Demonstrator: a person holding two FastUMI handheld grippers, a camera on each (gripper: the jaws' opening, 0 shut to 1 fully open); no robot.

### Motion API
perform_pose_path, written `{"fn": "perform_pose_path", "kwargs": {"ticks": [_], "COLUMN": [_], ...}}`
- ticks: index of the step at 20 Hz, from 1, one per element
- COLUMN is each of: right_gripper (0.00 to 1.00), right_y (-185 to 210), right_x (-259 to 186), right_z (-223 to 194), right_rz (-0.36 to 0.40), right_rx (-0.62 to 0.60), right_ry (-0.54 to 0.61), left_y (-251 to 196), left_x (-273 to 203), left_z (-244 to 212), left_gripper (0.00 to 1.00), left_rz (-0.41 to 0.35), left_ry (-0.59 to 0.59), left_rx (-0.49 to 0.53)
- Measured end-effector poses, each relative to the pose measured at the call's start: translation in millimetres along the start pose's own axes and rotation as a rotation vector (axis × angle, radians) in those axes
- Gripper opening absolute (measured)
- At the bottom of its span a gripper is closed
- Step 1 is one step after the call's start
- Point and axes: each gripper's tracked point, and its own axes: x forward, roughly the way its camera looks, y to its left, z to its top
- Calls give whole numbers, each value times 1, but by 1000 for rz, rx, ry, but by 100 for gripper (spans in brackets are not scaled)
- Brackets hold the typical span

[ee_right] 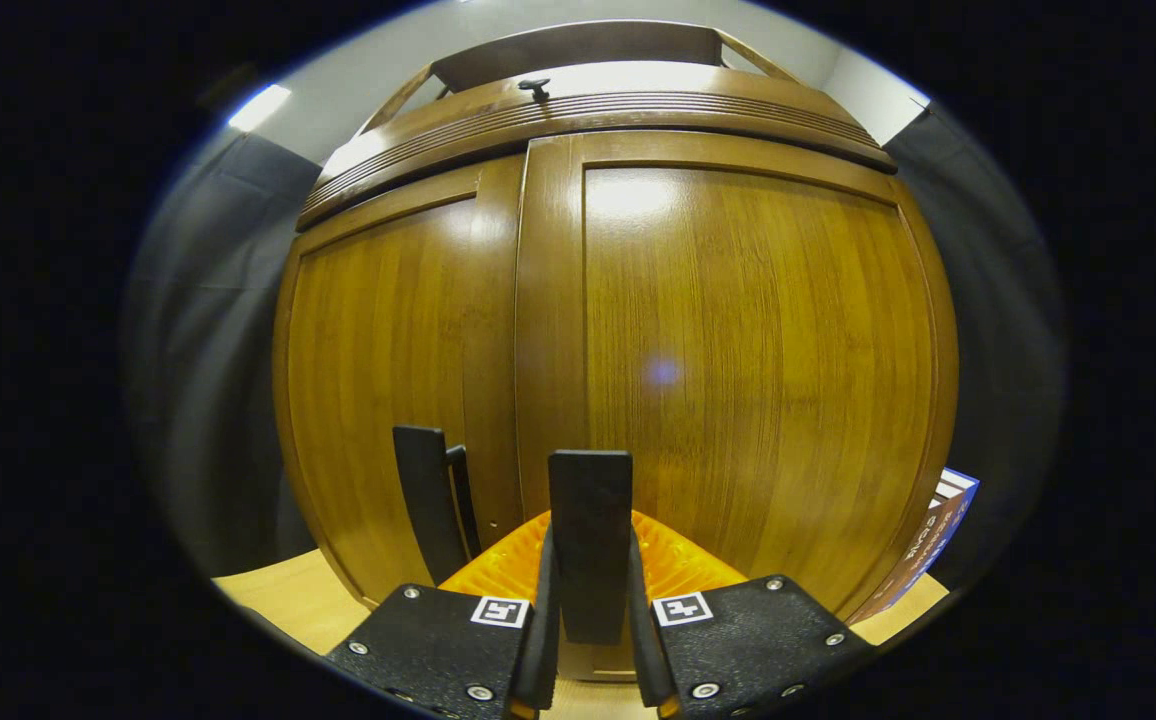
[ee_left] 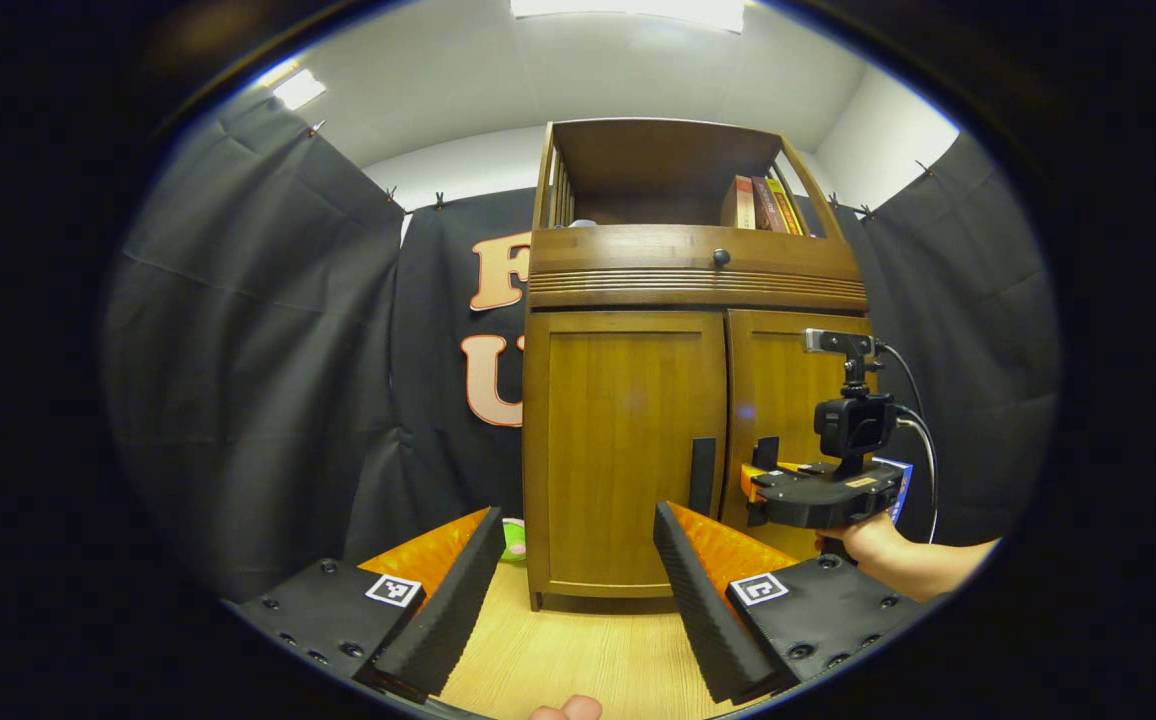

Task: Open the right door of the double-door shoe cabinet with the right hand, and open the left door with the left hand.

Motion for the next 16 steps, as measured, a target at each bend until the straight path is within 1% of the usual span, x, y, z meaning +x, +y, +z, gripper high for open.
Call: {"fn": "perform_pose_path", "kwargs": {"ticks": [3,6,7,9,10,12,13,14,16], "right_gripper": [31,31,31,30,30,30,30,30,30], "right_y": [-1,-5,-5,-8,-10,-16,-18,-19,-24], "right_x": [-8,-36,-44,-59,-66,-80,-86,-91,-99], "right_z": [0,-5,-4,-4,-7,-8,-7,-6,-7], "right_rz": [16,31,42,54,62,77,85,92,93], "right_rx": [-7,2,7,27,36,53,57,55,48], "right_ry": [4,2,0,4,9,9,7,6,7], "left_y": [-10,-19,-23,-30,-34,-42,-45,-49,-58], "left_x": [-4,-3,-3,-3,-3,-3,-3,-3,-2], "left_z": [3,5,5,5,5,4,2,0,-4], "left_gripper": [95,95,97,97,95,97,95,97,97], "left_rz": [-18,-36,-41,-54,-62,-77,-82,-87,-101], "left_ry": [-2,-2,-2,-1,0,3,5,9,20], "left_rx": [9,14,14,15,15,16,15,12,6]}}
